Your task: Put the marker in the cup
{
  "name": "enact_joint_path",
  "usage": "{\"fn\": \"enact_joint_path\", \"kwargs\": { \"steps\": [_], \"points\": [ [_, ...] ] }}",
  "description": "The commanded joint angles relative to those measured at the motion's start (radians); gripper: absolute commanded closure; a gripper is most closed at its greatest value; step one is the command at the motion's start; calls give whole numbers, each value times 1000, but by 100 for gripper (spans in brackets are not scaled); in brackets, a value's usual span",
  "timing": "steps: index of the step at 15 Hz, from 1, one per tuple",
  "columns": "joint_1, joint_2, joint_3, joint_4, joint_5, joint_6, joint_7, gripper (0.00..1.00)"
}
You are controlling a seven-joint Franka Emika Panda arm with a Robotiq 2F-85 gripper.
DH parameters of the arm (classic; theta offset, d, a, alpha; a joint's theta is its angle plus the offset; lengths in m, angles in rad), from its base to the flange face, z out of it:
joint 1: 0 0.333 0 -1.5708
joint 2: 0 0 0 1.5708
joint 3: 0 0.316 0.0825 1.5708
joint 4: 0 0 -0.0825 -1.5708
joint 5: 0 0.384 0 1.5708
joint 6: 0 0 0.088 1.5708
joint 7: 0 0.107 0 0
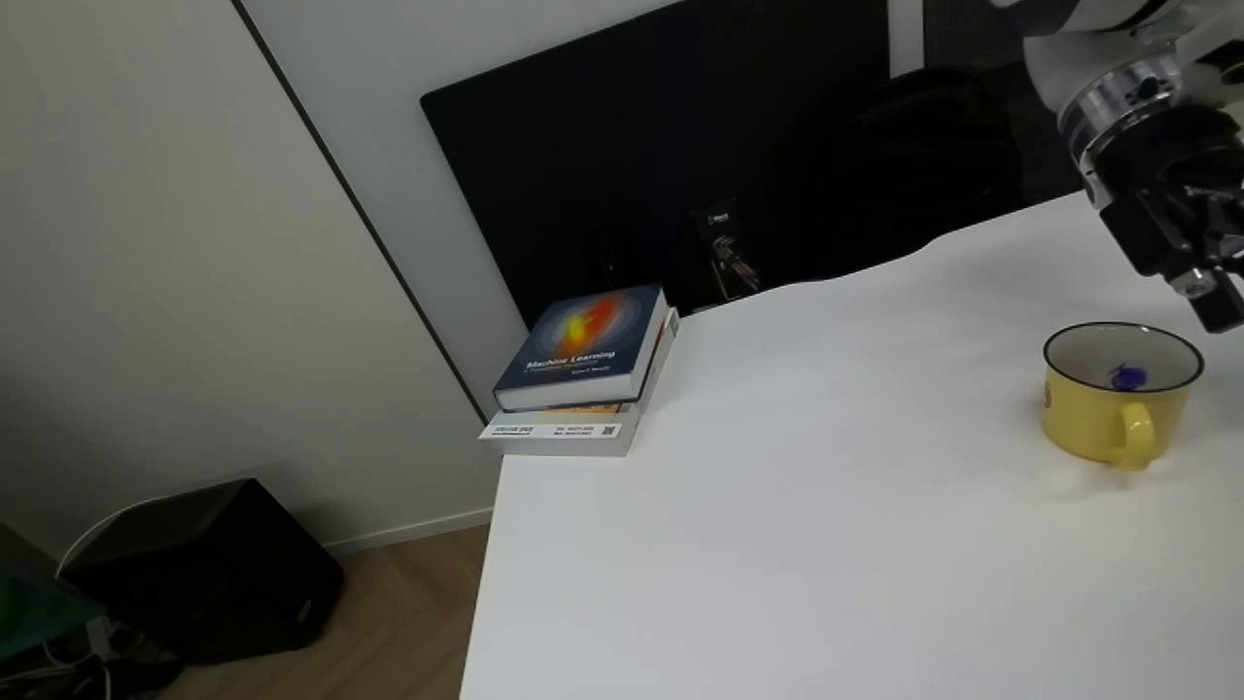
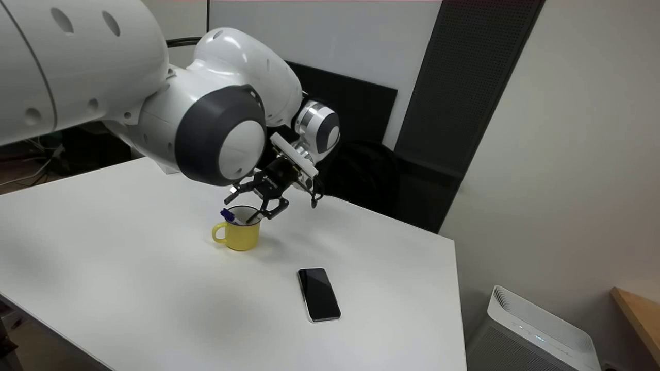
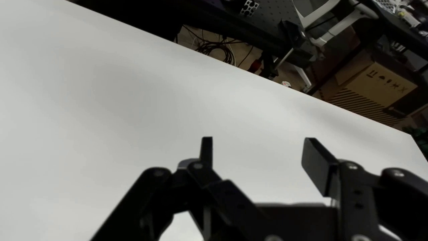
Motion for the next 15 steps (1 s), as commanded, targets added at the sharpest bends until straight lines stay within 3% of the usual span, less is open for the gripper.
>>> {"fn": "enact_joint_path", "kwargs": {
  "steps": [1,5,6,8,9,15],
  "points": [
    [9,23,-7,58,-9,0,36,1],
    [40,-14,-17,81,-73,80,-33,0],
    [45,27,-7,180,-89,53,-38,0],
    [55,18,-8,217,-108,62,-50,0],
    [51,-44,-11,125,-102,125,-50,0],
    [24,-63,8,162,-53,303,20,0]
  ]
}}
